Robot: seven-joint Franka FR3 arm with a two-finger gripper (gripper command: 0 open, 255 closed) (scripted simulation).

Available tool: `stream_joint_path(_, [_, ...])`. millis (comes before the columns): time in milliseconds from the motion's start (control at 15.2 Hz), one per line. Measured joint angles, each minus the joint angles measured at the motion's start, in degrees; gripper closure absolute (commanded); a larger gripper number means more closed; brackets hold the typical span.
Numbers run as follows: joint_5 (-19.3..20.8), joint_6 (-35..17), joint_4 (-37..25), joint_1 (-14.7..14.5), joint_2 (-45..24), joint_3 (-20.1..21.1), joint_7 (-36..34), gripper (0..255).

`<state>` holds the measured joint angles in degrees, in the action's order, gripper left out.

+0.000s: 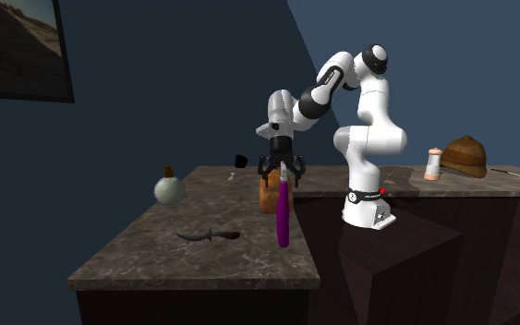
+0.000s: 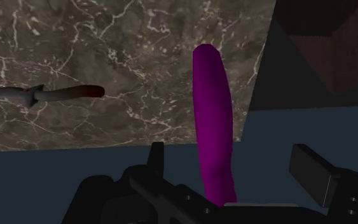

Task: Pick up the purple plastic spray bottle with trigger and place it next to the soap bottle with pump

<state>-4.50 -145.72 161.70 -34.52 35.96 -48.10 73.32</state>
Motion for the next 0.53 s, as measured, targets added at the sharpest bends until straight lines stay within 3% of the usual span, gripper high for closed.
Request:
stream_joint_path(198, [-2.43,-3.56,-0.07,-6.4,-2.09,-4.96,5.52,0])
stream_joint_path(528, [-6.12,-8.99,0.24,-14.02,-5.56,-10.48,8.89,0])
